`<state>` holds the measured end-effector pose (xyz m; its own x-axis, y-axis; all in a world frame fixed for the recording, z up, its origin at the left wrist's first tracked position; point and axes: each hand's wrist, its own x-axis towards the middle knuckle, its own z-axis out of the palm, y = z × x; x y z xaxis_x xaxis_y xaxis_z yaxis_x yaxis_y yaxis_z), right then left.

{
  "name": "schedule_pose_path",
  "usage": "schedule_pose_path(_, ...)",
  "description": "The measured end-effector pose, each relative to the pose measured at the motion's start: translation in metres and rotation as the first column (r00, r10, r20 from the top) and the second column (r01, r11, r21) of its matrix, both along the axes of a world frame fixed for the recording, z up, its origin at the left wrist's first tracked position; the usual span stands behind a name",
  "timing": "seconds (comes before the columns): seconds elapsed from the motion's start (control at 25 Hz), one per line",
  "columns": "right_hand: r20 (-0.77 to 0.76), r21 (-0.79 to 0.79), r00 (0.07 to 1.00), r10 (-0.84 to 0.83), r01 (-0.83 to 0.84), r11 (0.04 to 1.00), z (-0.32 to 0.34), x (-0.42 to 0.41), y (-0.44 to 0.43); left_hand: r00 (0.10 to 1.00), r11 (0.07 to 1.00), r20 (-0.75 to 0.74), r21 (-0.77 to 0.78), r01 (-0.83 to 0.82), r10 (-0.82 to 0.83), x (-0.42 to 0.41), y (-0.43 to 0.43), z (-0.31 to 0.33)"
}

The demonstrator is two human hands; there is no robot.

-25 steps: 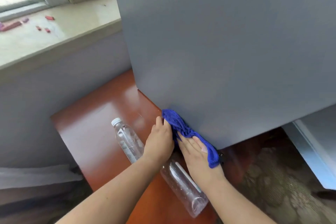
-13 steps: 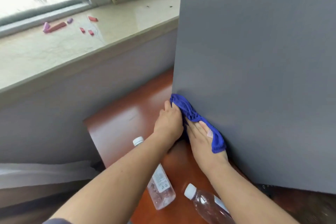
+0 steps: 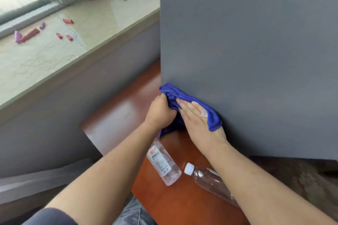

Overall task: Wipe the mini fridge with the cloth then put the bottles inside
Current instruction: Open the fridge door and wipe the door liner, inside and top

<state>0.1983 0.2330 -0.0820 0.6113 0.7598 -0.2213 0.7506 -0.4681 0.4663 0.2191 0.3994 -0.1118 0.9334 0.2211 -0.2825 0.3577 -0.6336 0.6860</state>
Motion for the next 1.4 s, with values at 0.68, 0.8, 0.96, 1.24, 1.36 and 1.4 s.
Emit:
schedule_pose_path(0.68,-0.079,0.77,0.996,-0.039,0.086,0.632,0.255,-0.088,-0.174,0.777,0.742,0.445,-0.669,-0.041,0.444,-0.12,-0.212,0.252)
schedule_pose_path(0.8,-0.035,0.832,0.999,-0.029,0.045,0.553,0.299,-0.085,-0.171,0.67,0.855,0.638,-0.518,0.006,0.381,-0.112,-0.214,0.3)
schedule_pose_path(0.96,-0.075,0.874,0.99,-0.121,0.124,0.47,0.335,-0.058,-0.176,0.677,0.98,0.72,-0.197,-0.011,0.152,-0.091,-0.214,0.348)
schedule_pose_path(1.24,-0.356,0.822,0.916,-0.184,0.401,0.404,0.352,-0.009,-0.173,0.85,0.835,0.408,0.547,0.065,-0.333,-0.007,-0.195,0.408)
schedule_pose_path(1.36,-0.415,0.754,0.891,-0.183,0.449,0.479,0.359,0.035,-0.171,0.892,0.79,0.287,0.602,0.117,-0.351,0.03,-0.187,0.417)
schedule_pose_path(1.4,-0.432,0.73,0.884,-0.18,0.46,0.505,0.361,0.053,-0.171,0.902,0.792,0.256,0.596,0.135,-0.346,0.045,-0.187,0.42)
